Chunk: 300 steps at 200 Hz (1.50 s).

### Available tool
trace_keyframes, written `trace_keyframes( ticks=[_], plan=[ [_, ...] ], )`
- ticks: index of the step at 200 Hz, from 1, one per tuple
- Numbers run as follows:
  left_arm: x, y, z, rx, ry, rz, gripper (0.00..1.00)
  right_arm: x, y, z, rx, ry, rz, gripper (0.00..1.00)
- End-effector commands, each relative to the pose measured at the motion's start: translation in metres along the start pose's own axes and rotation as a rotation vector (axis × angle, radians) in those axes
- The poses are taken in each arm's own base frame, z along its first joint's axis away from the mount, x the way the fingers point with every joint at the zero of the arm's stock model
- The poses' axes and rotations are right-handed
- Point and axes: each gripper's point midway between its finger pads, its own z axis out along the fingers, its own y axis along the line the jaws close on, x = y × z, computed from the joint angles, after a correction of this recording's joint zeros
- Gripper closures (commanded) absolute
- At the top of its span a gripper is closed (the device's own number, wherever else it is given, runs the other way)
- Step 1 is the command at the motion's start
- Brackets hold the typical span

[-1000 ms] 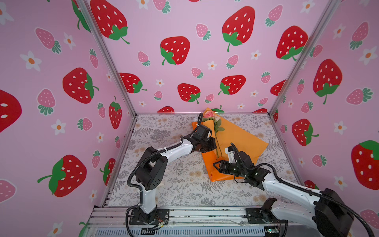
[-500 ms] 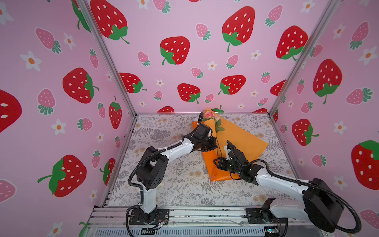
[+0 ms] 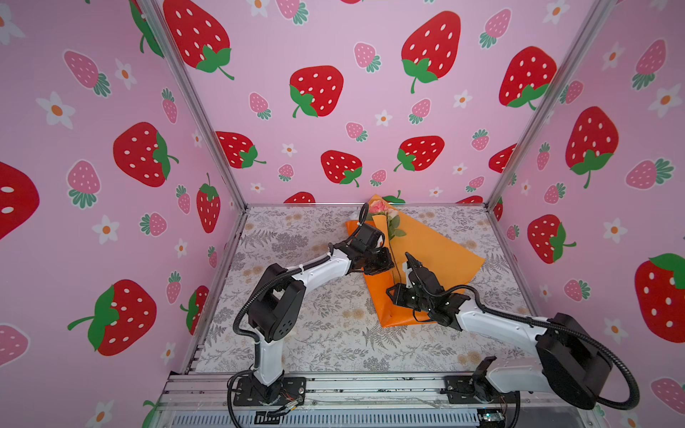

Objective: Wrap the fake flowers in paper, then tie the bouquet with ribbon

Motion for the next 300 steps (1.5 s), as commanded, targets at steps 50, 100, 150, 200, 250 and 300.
trace_keyframes(
  ticks=[50, 100, 150, 200, 250, 300],
  plan=[
    [-0.001, -0.025, -0.025, 0.057, -0.022, 0.047, 0.52, 0.004, -0.023, -0.005, 0.028, 0.012, 0.049, 0.91],
    [0.009, -0.009, -0.053, 0.062, -0.076, 0.065, 0.39, 0.007, -0.041, -0.009, -0.006, 0.013, 0.072, 0.93],
    [0.003, 0.035, -0.051, 0.081, -0.078, -0.079, 0.43, 0.016, -0.053, -0.004, -0.006, 0.066, 0.061, 0.94],
    [-0.011, 0.049, -0.032, 0.144, -0.053, -0.163, 0.62, 0.025, -0.069, 0.002, 0.032, 0.096, 0.085, 0.94],
    [-0.016, 0.054, -0.005, 0.169, -0.006, -0.187, 0.68, 0.029, -0.081, 0.003, 0.061, 0.110, 0.099, 0.91],
    [-0.005, 0.076, 0.015, 0.131, 0.030, -0.221, 0.69, 0.015, -0.069, -0.006, 0.064, 0.110, 0.084, 0.79]
  ],
)
